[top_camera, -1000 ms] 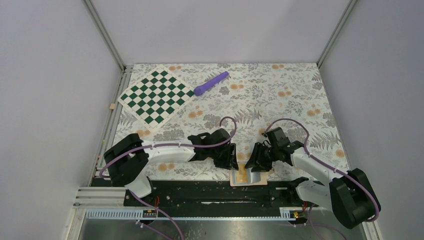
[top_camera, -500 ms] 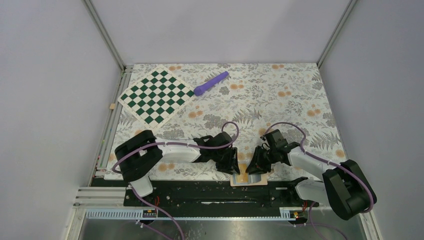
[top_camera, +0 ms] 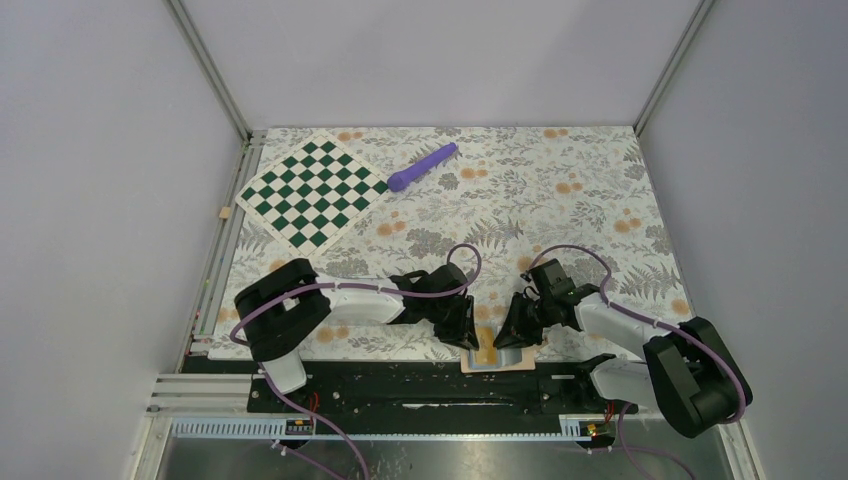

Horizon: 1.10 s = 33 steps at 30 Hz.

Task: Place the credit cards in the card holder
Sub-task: Insert the credit card into the card holder.

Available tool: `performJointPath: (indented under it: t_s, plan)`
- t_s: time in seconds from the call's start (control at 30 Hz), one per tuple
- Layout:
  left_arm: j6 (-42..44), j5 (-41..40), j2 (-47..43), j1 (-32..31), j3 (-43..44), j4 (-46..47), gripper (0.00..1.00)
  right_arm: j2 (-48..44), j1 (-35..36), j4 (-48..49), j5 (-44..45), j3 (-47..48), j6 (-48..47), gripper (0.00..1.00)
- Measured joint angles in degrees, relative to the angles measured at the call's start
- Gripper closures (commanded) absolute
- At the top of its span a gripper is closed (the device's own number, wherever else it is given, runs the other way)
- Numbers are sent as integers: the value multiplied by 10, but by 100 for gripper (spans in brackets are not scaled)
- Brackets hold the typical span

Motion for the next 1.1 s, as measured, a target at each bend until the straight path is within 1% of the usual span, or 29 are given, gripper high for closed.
performJointPath:
  t_s: [0.1, 0.17, 0.23, 0.33, 0.43, 0.63, 0.73, 0.77, 0.8, 0.83, 1.1]
  plan:
    - [0, 0, 0, 0, 0, 1, 77, 3, 0, 1, -1, 0, 0, 82]
    - [1, -1, 0, 0, 3, -3, 67, 3, 0, 2, -1, 0, 0, 83]
    - [6, -6, 0, -2, 14, -22, 60, 4, 0, 4, -2, -1, 0, 82]
    - [20, -22, 0, -7, 43, -63, 59, 4, 0, 8, -5, -2, 0, 82]
    - [30, -33, 0, -15, 68, -88, 60, 6, 0, 15, -10, -4, 0, 83]
    - [55, -44, 9, -31, 105, -130, 70, 8, 0, 20, -15, -6, 2, 83]
    - [65, -52, 15, -35, 118, -151, 72, 9, 0, 22, -16, -6, 4, 83]
    - [68, -55, 15, -36, 122, -158, 75, 9, 0, 23, -16, -6, 4, 83]
    - [70, -58, 15, -37, 124, -164, 88, 10, 0, 23, -16, -6, 5, 83]
    - [71, -61, 15, -37, 127, -168, 99, 11, 0, 25, -16, -6, 6, 83]
    - [76, -69, 15, -32, 128, -177, 100, 14, 0, 33, -29, -5, 5, 76]
